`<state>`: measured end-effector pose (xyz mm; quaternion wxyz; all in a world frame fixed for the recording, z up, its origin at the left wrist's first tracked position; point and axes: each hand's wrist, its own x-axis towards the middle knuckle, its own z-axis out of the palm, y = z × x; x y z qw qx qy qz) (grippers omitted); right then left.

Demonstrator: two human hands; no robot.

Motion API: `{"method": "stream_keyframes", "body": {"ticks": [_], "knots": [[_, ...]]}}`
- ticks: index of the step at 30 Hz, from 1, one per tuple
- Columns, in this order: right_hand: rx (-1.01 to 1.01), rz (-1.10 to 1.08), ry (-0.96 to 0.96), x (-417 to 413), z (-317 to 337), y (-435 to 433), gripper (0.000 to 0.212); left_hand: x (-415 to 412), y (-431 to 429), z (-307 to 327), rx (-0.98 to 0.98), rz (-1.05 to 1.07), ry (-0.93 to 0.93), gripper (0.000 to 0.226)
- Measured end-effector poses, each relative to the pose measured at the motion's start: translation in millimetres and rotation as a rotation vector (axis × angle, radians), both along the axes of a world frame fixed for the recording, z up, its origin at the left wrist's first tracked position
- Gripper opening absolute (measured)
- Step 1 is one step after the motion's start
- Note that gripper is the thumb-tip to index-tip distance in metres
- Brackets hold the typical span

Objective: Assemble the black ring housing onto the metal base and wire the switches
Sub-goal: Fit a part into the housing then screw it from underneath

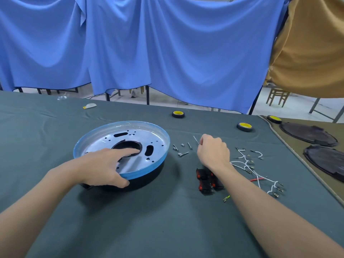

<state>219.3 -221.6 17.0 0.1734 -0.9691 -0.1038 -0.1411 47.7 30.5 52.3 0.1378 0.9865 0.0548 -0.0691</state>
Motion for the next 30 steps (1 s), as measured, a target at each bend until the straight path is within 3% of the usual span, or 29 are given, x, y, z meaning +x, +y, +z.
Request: {"method": "stream_keyframes", "body": {"ticks": [5,11,13,16,20,24,27,30], "knots": [[-0.126,0.022,0.032,0,-8,6,0.015,-11,1,-5,0.186,-0.069,-0.201,0.084],[-0.06,0.011,-0.051,-14,3,14,0.015,-32,-9,-28,0.366,-0.173,-0.508,0.073],[0.189,0.037,-0.031,-29,10,22,0.016,-30,-12,-26,0.387,-0.136,-0.454,0.07],[0.744,0.082,0.169,-65,20,41,0.011,-20,-9,-18,0.442,-0.1,-0.331,0.065],[1.229,0.042,0.584,-108,18,58,0.011,-13,-10,-15,0.511,-0.167,-0.238,0.05],[1.486,0.037,0.967,-125,22,62,0.024,-8,-10,-9,0.459,-0.161,-0.187,0.049],[1.556,0.017,1.026,-126,24,62,0.031,-5,-8,-3,0.393,-0.156,-0.176,0.056],[1.657,0.012,1.15,-121,27,60,0.059,-7,-7,8,0.308,-0.121,-0.174,0.071]]}}
